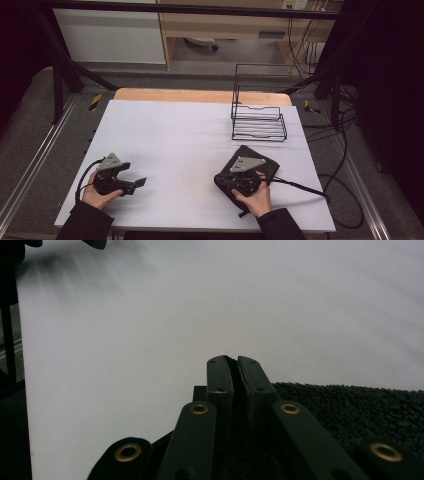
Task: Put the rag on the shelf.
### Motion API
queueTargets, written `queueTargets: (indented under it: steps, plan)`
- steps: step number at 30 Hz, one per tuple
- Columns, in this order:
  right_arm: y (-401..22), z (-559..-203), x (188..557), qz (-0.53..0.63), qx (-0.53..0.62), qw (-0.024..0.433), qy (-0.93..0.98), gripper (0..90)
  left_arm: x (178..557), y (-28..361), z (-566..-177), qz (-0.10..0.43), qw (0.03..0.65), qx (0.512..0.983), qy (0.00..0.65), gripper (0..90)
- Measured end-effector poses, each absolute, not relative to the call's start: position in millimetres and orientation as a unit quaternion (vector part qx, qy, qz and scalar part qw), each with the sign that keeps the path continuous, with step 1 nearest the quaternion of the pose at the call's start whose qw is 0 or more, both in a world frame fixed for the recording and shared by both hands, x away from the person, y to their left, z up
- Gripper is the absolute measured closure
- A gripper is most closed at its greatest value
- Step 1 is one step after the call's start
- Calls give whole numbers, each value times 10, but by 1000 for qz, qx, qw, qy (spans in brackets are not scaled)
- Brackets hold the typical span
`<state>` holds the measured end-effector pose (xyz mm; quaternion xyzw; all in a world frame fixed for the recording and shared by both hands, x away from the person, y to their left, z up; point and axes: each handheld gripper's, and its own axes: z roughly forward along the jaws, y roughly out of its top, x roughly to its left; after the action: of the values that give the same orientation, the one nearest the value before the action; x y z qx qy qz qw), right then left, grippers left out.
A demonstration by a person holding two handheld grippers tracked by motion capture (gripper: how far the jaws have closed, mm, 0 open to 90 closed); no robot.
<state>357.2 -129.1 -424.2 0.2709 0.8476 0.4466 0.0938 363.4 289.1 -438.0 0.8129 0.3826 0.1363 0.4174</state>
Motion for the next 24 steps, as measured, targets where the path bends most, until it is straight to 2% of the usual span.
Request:
queueTargets:
  steps: [15, 21, 24]
  plan:
    - [-865, -4277, 3415, 454, 226, 59, 860, 852, 3635, 2892, -4377, 135, 417, 812, 384, 98]
    - [-819, -4356, 3420, 441, 228, 50, 866, 832, 3632, 2888, -4375, 135, 417, 812, 385, 98]
    - [-817, -4365, 3446, 445, 245, 57, 860, 635, 3625, 2876, -4367, 135, 416, 813, 385, 98]
